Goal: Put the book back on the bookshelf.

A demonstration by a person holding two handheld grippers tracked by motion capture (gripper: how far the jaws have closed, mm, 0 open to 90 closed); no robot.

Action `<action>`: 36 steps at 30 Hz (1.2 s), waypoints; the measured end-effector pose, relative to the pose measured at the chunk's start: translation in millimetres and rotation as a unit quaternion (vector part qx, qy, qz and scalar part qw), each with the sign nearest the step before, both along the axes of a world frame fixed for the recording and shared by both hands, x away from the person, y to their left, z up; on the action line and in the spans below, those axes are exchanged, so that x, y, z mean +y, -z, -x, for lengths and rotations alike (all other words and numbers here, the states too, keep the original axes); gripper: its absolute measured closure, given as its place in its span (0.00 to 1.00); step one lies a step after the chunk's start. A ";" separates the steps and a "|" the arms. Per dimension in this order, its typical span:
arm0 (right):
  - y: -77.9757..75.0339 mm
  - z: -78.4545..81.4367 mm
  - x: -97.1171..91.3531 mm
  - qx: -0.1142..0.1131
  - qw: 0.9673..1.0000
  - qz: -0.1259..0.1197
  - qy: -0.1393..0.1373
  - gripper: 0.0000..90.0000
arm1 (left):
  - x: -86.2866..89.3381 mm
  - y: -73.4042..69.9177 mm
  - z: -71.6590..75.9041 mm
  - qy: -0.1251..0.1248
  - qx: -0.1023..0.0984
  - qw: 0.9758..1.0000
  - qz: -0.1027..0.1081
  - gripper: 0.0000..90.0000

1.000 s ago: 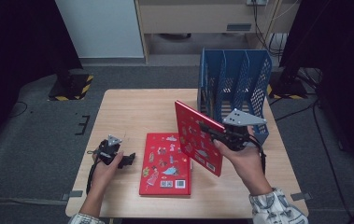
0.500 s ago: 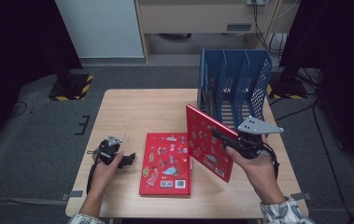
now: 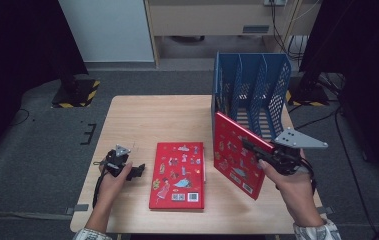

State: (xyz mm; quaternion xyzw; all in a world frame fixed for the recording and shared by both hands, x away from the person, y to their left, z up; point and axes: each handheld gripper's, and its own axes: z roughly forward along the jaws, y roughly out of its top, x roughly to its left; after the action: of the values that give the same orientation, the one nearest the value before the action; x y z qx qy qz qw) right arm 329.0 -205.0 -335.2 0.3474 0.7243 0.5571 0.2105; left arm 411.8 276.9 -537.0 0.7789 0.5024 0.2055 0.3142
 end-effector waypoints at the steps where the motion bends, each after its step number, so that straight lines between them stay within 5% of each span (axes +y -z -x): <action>1: -2.7 1.2 -2.2 0.001 1.000 -0.003 0.005 0.88 | 0.0 0.0 0.0 0.000 0.000 1.000 0.000 0.00; 8: -24.2 -0.6 -12.3 0.000 1.000 -0.012 0.025 0.88 | 0.0 0.0 0.0 0.000 0.000 1.000 0.000 0.00; 19: -55.5 -25.3 -16.6 -0.006 0.998 -0.007 0.058 0.88 | -0.5 0.2 0.1 -0.002 -0.001 1.000 0.002 0.00; 36: -65.9 -73.7 -29.6 -0.006 0.992 -0.006 0.129 0.88 | -0.3 0.2 0.0 -0.002 -0.002 1.000 0.001 0.00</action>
State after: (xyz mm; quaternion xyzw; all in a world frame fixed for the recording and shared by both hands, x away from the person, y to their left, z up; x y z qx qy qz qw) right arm 402.7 -234.6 -269.3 0.4355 0.6687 0.5322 0.2828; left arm 411.7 276.6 -537.2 0.7773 0.5031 0.2072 0.3158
